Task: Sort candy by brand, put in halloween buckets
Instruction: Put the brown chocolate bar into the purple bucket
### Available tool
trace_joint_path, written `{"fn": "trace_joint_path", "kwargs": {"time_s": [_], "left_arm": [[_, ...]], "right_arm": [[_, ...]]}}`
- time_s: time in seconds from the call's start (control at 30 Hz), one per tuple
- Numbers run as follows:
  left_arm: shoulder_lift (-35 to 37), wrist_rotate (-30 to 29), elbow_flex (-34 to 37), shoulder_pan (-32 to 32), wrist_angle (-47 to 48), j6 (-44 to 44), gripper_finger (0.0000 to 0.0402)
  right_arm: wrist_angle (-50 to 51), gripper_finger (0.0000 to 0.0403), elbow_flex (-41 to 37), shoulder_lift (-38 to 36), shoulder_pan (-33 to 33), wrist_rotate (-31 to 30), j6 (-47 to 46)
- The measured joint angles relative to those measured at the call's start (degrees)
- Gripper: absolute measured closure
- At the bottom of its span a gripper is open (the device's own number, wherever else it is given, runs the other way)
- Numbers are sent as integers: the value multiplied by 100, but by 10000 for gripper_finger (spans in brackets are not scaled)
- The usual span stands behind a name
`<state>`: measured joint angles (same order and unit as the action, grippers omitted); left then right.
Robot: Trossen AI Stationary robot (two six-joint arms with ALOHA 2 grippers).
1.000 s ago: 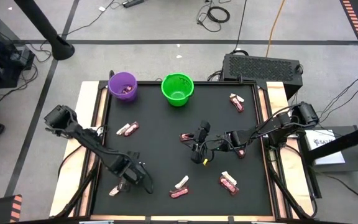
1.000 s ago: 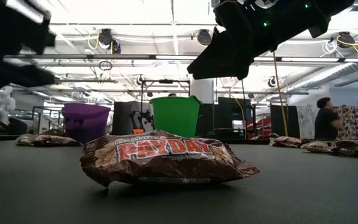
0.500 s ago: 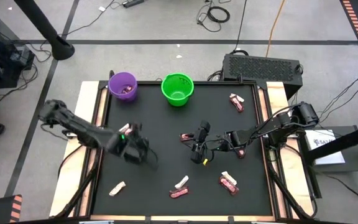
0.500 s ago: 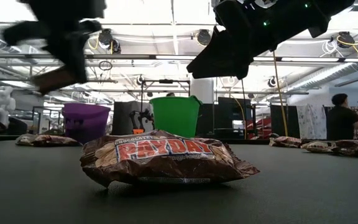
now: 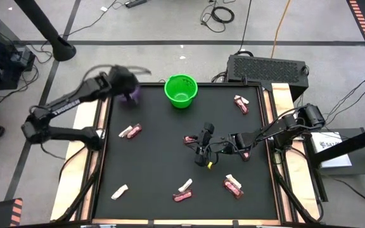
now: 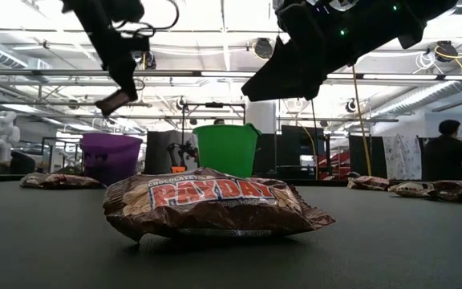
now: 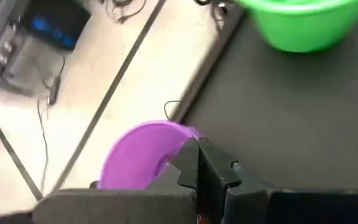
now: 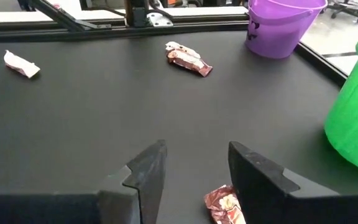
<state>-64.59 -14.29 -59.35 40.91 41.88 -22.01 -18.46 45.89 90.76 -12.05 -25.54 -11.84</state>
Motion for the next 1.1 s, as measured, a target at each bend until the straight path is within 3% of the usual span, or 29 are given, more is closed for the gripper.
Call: {"fn": "trace_joint_path", "kwargs": {"time_s": [0.23,0.47,0.6,0.93,1.1], "left_arm": [[-743,486,0,1189,-869,-91,400],[-1494,410,2,1437,-804,-87,399],[-1603,95,2,1411,-851,-93,379],[-1587,-483,2,1409,-526,-85,262],[-1434,-459,2,1359,-203,205,244]], "right_arm": [[71,237,0,0,40,0,121],[323,237,0,2,50,-49,272],[417,237,0,-28,99,-682,377],[3254,237,361,-749,1232,-360,-576],[4384,237,439,-1016,2095,-24,-1153]]}}
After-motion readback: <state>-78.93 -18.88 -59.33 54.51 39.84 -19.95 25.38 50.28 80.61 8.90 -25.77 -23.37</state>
